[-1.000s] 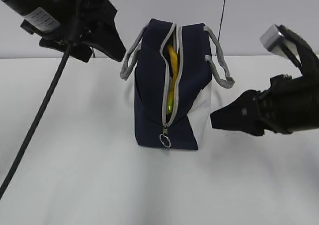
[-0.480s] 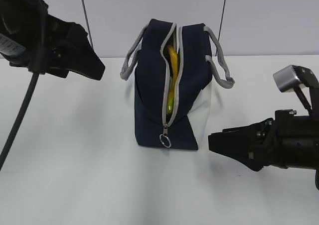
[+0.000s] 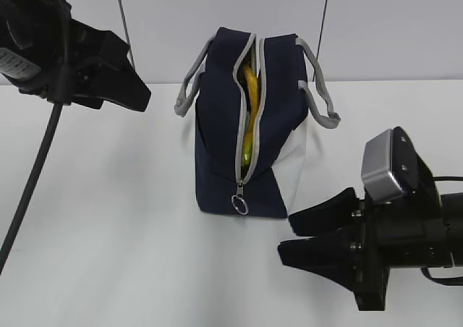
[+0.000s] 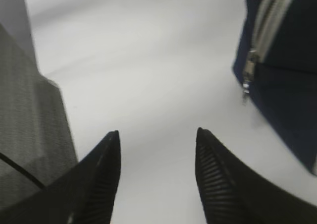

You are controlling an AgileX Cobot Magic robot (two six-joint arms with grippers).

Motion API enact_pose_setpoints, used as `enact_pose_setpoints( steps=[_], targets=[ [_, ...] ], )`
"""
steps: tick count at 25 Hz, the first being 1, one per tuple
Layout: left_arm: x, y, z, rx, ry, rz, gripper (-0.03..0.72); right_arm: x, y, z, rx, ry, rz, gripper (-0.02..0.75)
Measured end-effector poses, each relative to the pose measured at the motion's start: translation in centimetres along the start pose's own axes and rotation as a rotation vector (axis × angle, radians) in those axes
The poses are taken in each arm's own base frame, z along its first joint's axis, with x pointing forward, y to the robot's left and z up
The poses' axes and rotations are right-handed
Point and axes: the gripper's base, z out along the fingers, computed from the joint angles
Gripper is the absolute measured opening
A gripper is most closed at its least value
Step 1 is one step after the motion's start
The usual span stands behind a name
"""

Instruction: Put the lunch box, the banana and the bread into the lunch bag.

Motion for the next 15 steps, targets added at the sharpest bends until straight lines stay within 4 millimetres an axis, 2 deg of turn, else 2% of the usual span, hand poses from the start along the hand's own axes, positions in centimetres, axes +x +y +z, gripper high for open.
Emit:
enact_pose_setpoints(
  steps=[5,10,15],
  targets=[
    [0.0,0.0,0.0,-0.001,0.002,0.001,0.477,1.0,-0.6,2.7,-0.216,-0.113,0.130,0.383],
    [0.0,0.0,0.0,-0.001,0.005,0.001,0.477,2.5,-1.7,4.3,-0.240,-0.091,0.194,0.384],
    [0.1,0.0,0.0,0.000,0.011,0.001,0.477,2.1,-3.0,5.3,-0.238,-0.108,0.171,0.384]
  ],
)
